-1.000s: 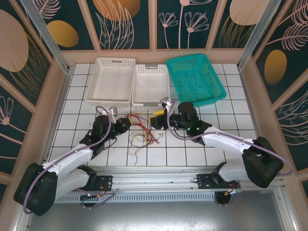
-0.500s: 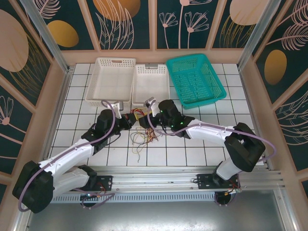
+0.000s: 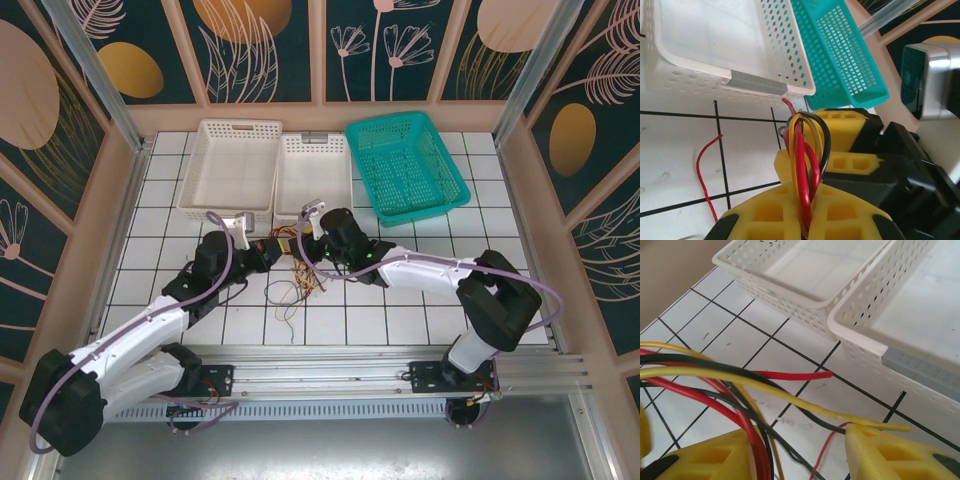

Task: Untangle the cables

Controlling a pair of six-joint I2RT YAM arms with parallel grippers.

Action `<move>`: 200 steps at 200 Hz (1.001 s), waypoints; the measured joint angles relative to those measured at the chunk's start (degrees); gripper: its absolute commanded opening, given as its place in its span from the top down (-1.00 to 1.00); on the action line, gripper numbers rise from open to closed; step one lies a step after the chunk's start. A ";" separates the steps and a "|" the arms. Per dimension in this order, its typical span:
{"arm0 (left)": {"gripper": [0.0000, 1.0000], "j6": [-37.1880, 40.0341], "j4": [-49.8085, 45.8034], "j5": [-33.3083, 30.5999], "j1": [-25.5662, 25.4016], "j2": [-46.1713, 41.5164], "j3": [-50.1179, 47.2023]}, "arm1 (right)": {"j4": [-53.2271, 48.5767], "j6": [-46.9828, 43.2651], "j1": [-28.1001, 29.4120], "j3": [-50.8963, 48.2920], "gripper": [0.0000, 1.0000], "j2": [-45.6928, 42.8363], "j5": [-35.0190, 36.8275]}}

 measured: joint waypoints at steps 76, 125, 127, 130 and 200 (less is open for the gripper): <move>1.00 3.91 -0.44 6.80 -0.15 -5.29 -0.09 | -6.47 0.07 -2.64 0.04 0.07 -0.24 8.46; 1.00 8.41 -2.49 14.05 -0.15 -3.08 0.98 | -8.79 1.44 -7.74 -2.36 0.05 -6.95 9.40; 1.00 8.48 -2.62 14.21 -0.15 -3.04 1.07 | -8.85 1.64 -8.07 -2.43 0.04 -7.37 9.42; 1.00 8.68 -2.95 14.40 -0.15 -2.99 1.22 | -8.85 1.73 -8.46 -2.47 0.04 -7.82 9.38; 1.00 11.80 -7.89 14.51 -0.22 -1.31 4.76 | -11.98 4.85 -15.76 -2.67 -0.04 -14.73 8.74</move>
